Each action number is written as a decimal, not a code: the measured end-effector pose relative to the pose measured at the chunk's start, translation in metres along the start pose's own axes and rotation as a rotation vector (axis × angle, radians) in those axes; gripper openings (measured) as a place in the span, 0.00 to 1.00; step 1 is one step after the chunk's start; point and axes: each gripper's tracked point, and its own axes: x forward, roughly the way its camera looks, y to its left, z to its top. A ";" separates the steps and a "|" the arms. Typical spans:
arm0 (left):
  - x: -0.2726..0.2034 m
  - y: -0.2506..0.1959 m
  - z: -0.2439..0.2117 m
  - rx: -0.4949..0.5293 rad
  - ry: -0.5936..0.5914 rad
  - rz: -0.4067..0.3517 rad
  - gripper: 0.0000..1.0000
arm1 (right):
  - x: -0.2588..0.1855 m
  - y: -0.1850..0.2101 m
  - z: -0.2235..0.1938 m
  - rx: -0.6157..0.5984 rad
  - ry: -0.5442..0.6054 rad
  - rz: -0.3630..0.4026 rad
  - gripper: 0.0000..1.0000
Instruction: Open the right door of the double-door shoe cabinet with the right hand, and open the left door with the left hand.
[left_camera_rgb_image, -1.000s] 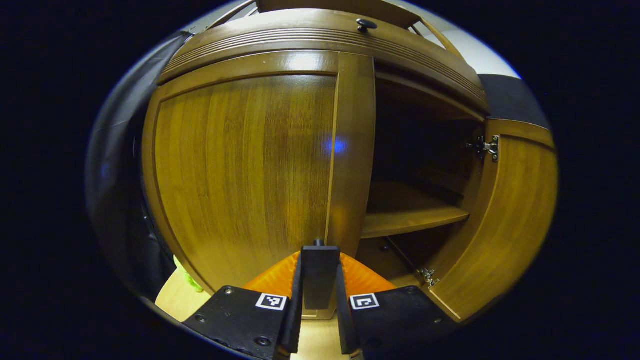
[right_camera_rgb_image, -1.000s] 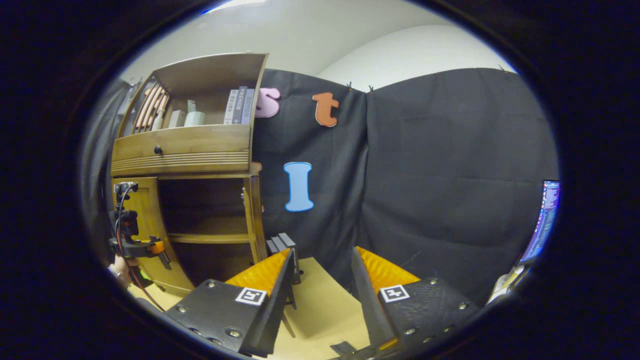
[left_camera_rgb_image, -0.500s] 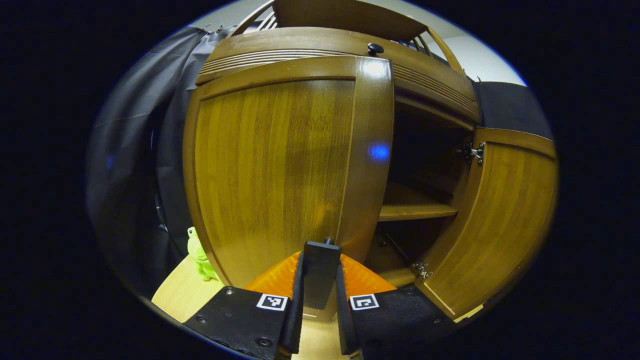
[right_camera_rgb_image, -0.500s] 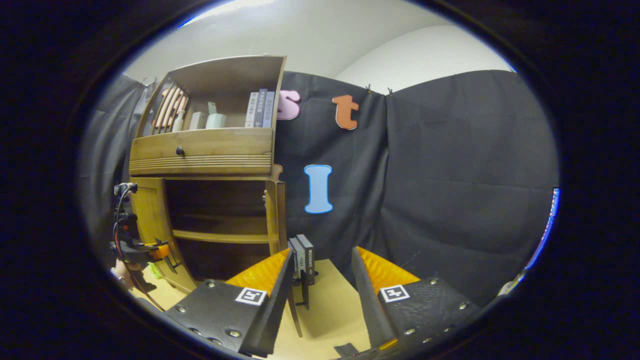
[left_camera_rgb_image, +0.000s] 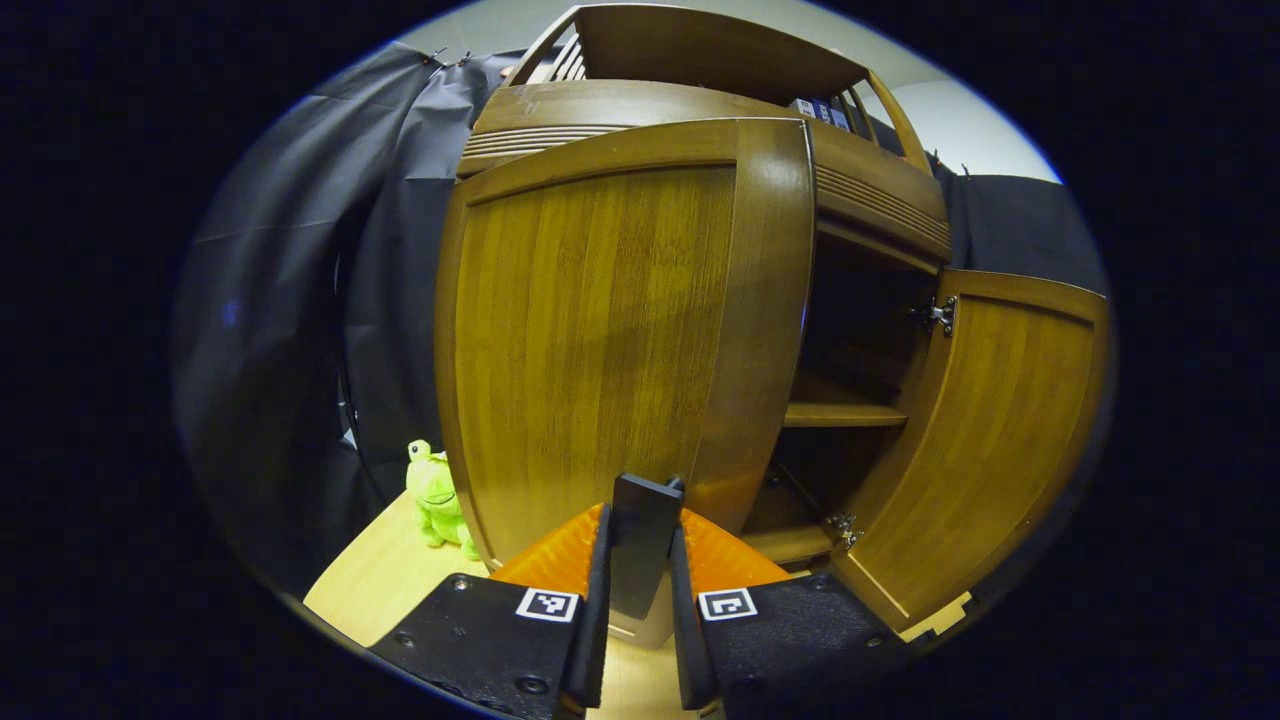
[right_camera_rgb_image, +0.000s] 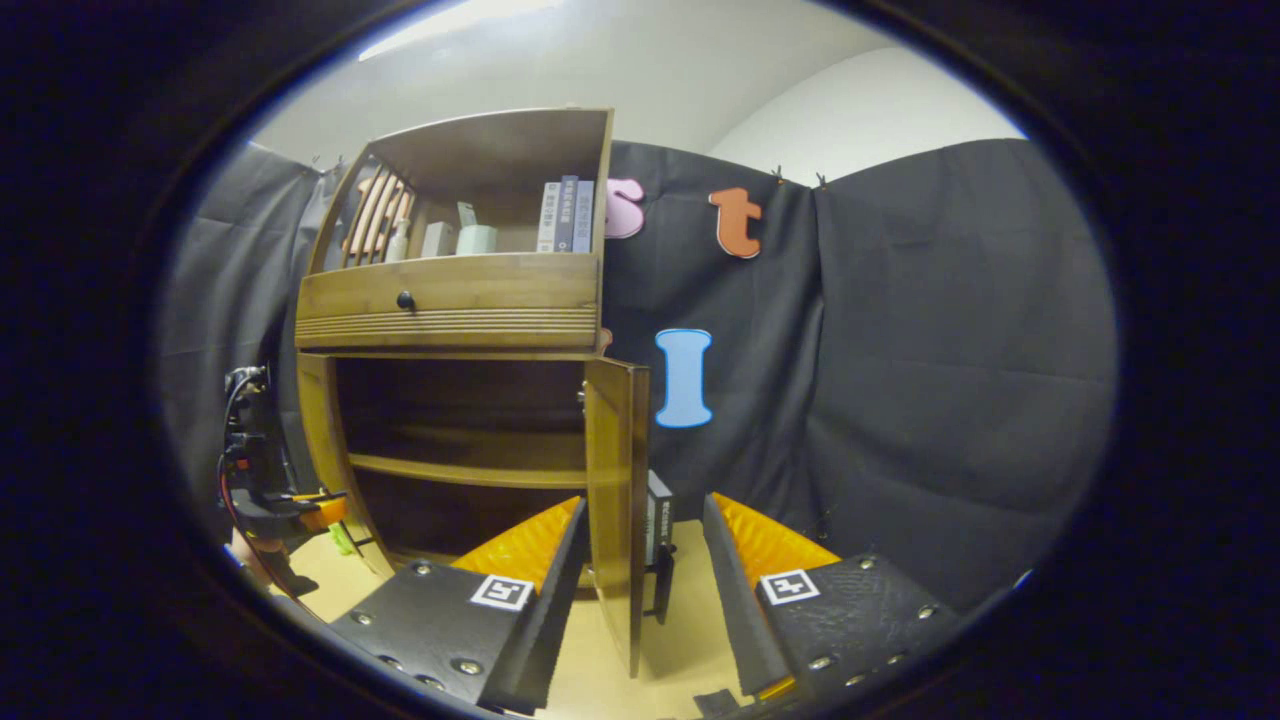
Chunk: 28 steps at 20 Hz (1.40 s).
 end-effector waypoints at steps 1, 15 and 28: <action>-0.005 0.003 -0.001 -0.002 -0.002 -0.001 0.29 | 0.002 0.005 -0.001 0.002 0.003 0.012 0.68; -0.065 0.068 -0.009 -0.046 0.000 0.096 0.27 | 0.019 0.080 -0.024 0.028 0.065 0.194 0.64; -0.099 0.144 -0.010 -0.045 0.004 0.193 0.18 | 0.028 0.142 -0.032 0.026 0.082 0.314 0.68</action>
